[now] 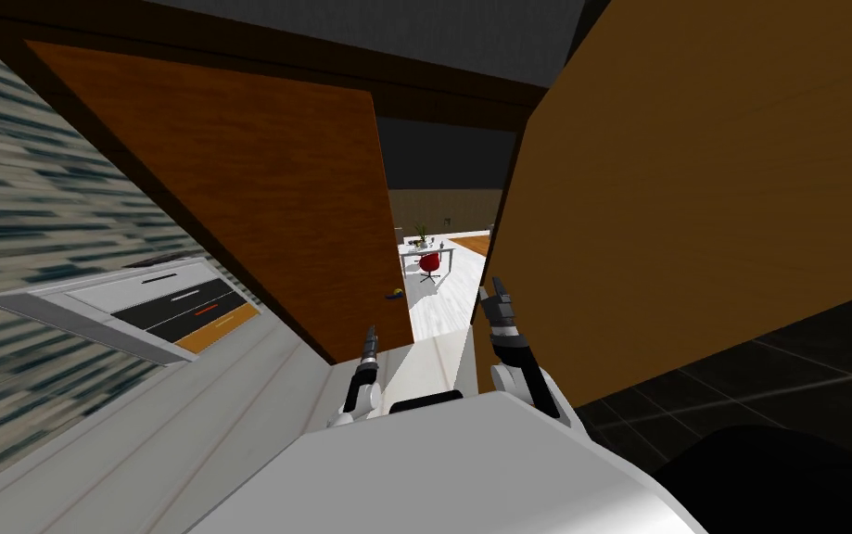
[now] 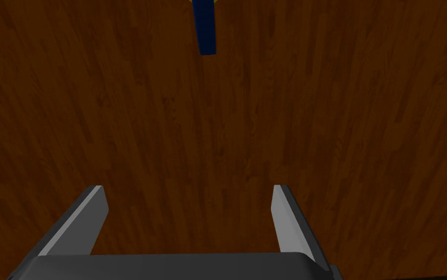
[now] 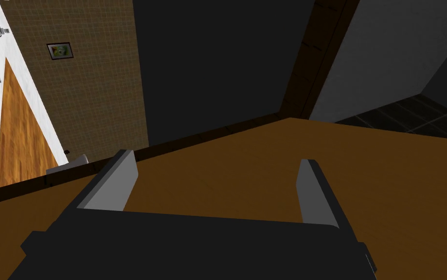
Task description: Pull the door open
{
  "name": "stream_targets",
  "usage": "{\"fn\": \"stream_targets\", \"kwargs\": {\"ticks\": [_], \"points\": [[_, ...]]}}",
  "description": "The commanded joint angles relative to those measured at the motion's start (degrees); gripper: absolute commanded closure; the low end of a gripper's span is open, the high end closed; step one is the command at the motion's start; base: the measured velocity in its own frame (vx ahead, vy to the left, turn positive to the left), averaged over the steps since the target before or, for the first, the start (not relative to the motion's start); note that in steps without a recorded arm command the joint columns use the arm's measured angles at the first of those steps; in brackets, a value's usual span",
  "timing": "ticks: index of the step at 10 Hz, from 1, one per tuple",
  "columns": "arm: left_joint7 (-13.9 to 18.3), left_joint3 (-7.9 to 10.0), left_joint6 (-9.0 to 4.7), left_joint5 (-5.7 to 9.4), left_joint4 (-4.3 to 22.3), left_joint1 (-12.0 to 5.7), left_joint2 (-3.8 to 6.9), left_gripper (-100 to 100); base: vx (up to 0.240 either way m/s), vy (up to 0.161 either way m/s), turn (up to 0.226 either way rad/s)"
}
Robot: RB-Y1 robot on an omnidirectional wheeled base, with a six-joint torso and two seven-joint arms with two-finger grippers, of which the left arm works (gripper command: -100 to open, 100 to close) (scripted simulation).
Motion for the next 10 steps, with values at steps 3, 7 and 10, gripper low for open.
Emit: {"fn": "stream_targets", "kwargs": {"ticks": [3,7,10], "points": [[0.5,1.08,0.12,0.5,0.5,0.13,2.16,-100,-0.067,0.028,-0.002],[1.6,2.66,-0.41,0.77,1.3,-0.29,1.45,-100,0.145,-0.01,-0.148],[1.8,2.99,-0.65,0.77,1.3,-0.4,0.13,-100,0.193,0.018,-0.104]]}}
